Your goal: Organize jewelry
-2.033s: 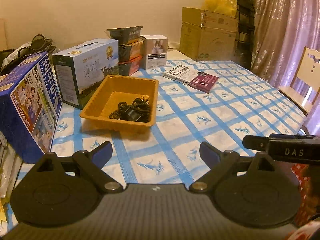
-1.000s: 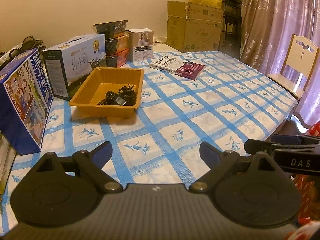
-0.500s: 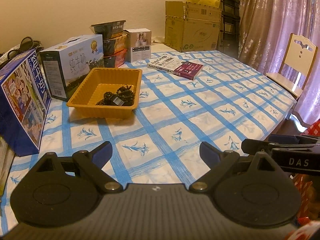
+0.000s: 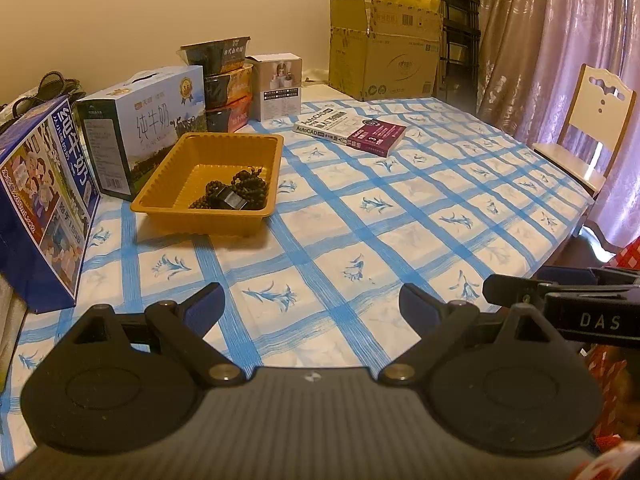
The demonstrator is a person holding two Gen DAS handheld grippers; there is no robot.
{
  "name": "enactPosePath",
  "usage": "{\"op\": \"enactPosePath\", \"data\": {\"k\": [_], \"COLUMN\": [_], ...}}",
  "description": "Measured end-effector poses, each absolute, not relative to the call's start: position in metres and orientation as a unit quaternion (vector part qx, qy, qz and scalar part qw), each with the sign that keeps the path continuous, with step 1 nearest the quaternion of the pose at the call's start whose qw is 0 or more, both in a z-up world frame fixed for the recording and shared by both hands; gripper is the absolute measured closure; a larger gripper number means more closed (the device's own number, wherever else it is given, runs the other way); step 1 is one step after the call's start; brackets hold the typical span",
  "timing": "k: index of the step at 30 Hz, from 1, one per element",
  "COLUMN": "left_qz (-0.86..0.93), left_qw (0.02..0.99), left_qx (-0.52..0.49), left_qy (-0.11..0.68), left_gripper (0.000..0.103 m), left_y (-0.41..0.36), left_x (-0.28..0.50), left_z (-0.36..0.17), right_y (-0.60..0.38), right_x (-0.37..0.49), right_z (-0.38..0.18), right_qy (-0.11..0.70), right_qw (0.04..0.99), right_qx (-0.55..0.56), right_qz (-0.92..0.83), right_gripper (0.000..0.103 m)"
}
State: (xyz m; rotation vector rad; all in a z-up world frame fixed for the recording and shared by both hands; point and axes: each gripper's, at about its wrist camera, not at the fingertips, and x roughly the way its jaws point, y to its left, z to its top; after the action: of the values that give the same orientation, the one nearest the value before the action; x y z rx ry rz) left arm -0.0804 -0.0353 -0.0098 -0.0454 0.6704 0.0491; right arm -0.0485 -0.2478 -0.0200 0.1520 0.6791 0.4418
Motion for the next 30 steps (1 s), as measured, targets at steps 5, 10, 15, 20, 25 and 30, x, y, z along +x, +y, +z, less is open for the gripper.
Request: {"op": "enactPosePath", "data": {"k": [5,10,15,20,25,30], "left_qz": [0.024,0.024,0.024,0.024,0.024,0.024], "left_qw": [0.944,0.944,0.944,0.944,0.943,0.943], "left_qx": [-0.022,-0.022,-0.022,-0.022,-0.022,-0.022], "left_qy": [0.328,0.328,0.329,0.330,0.330,0.330], "left_gripper": [0.010,0.010,0.010,0.010,0.010,0.010], "left_y": [-0.0352,-0.0345,-0.0345,-0.0344,-0.0330,-0.0325], "left_x": [-0.0799,-0.0792,-0.0793,-0.0787,-0.0770,-0.0763], "left_z": [-0.0101,-0.0104,-0.0104,-0.0108,-0.0126,-0.0131], "right_y": [-0.2480,-0.2482,-0.2479,-0.2487,-0.2455,-0.2453], "right_x": [-0.0480,-0.0477,-0.0476,-0.0473,-0.0463,-0.0460], "right_z": [-0.0202,-0.0201,-0.0201,-0.0202,-0.0211,-0.0211], "right_qy": [0.330,0.330,0.331,0.331,0.332,0.332], "right_qw": [0.916,0.916,0.916,0.916,0.916,0.915], "right_qx": [0.074,0.074,0.074,0.074,0.075,0.075], "right_qz": [0.215,0.215,0.215,0.215,0.214,0.214], "right_gripper": [0.025,0.025,0.025,0.025,0.025,0.025]}}
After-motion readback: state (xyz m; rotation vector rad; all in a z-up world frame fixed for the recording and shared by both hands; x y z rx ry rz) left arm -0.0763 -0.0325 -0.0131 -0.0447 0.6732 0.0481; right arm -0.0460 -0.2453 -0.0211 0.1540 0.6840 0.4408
